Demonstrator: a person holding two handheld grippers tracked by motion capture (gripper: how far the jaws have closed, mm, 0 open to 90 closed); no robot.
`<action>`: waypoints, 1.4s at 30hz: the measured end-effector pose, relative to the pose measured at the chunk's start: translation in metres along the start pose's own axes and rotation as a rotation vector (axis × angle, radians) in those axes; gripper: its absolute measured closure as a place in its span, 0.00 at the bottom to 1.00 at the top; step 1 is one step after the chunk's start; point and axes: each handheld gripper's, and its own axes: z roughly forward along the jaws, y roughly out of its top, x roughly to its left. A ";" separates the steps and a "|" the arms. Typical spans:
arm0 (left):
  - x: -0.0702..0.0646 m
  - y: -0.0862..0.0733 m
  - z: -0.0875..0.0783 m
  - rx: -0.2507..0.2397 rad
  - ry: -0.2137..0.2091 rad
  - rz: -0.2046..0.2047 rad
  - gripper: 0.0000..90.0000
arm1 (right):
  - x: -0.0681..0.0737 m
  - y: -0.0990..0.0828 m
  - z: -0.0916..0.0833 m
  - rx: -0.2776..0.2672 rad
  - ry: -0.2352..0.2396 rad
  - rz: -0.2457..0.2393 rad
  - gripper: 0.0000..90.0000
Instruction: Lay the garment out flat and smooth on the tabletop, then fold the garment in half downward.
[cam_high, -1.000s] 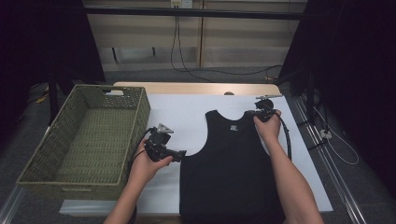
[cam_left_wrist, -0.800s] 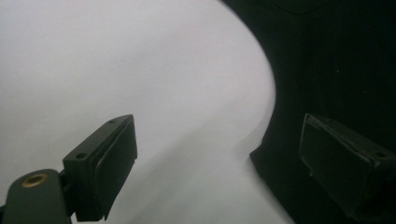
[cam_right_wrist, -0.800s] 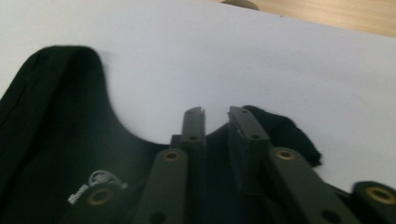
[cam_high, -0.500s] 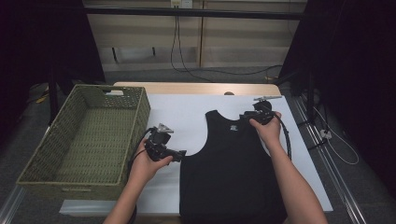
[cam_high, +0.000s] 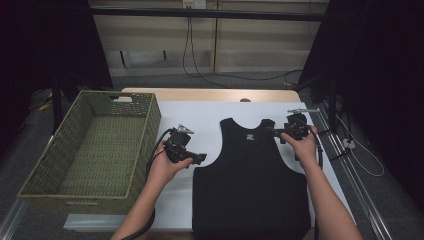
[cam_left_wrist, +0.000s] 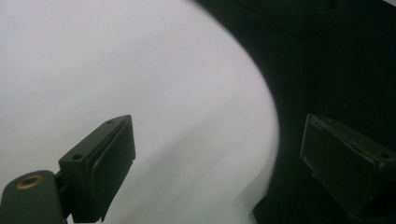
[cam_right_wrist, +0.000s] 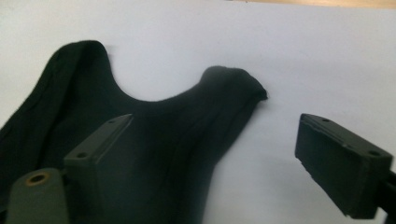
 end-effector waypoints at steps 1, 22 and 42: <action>0.000 0.001 0.001 -0.001 0.000 -0.003 0.11 | 0.000 -0.001 0.000 0.005 -0.002 -0.004 0.12; 0.008 0.018 0.014 0.013 0.002 -0.015 0.10 | -0.004 -0.006 -0.019 -0.010 -0.007 -0.009 0.10; 0.023 0.042 0.045 0.013 -0.016 -0.020 0.10 | -0.023 -0.008 -0.006 -0.003 -0.044 0.047 0.17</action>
